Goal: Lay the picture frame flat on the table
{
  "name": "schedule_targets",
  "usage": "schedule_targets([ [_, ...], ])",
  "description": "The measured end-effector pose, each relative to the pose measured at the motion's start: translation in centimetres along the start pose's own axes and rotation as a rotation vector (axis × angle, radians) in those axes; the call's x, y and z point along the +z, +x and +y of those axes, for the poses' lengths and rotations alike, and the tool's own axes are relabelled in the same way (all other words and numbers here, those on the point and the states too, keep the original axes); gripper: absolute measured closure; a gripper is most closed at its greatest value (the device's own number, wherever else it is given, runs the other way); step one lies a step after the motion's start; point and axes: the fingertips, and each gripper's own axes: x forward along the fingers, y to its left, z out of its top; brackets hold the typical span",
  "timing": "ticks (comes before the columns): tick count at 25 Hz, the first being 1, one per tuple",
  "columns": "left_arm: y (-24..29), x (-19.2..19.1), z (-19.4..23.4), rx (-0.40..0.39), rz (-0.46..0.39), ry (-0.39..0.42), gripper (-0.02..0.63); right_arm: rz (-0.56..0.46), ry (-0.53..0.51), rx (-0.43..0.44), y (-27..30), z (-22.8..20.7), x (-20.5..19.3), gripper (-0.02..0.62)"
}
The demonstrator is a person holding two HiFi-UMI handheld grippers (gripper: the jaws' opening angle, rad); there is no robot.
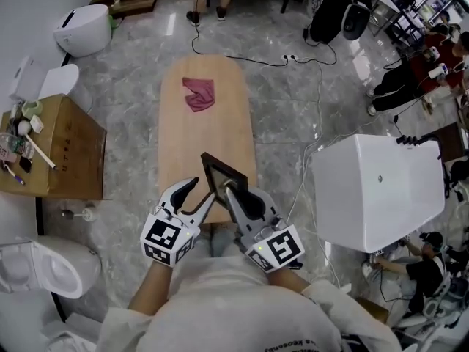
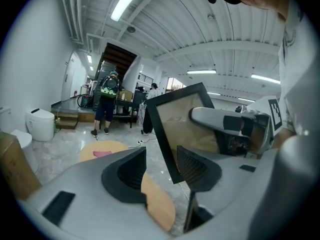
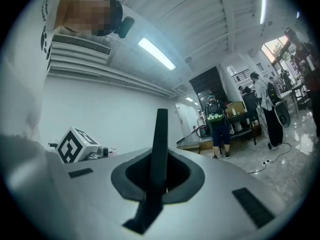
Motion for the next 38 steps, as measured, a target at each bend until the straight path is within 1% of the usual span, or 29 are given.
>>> schedule_targets([
  [10, 0.9, -1.4, 0.7, 0.011, 0.016, -0.043, 0.417, 0.023, 0.011, 0.06, 0.1, -0.4, -1.7, 0.569],
  [13, 1.3, -2.1, 0.9, -0.005, 0.019, -0.08, 0.417, 0.027, 0.017, 0.079, 0.2, -0.6, -2.5, 0.569],
  [18, 1.6, -3.4, 2.5, -0.018, 0.022, -0.142, 0.419, 0.03, 0.034, 0.12, 1.6, -0.8, -4.1, 0.569],
  [24, 1.9, -5.6, 3.4, -0.033, 0.026, -0.186, 0.419, 0.044, 0.044, 0.153, 2.1, -0.7, -6.3, 0.569],
  [31, 3.0, -7.6, 4.0, -0.047, 0.037, -0.203, 0.419, 0.04, 0.07, 0.174, 2.4, -1.6, -8.3, 0.569],
  [35, 3.5, -9.2, 4.2, -0.062, 0.042, -0.227, 0.425, 0.06, 0.089, 0.182, 2.4, -2.0, -10.0, 0.569],
  [38, 3.8, -10.2, 4.0, -0.096, 0.031, -0.249, 0.46, 0.066, 0.113, 0.195, 2.4, -2.3, -11.3, 0.569],
])
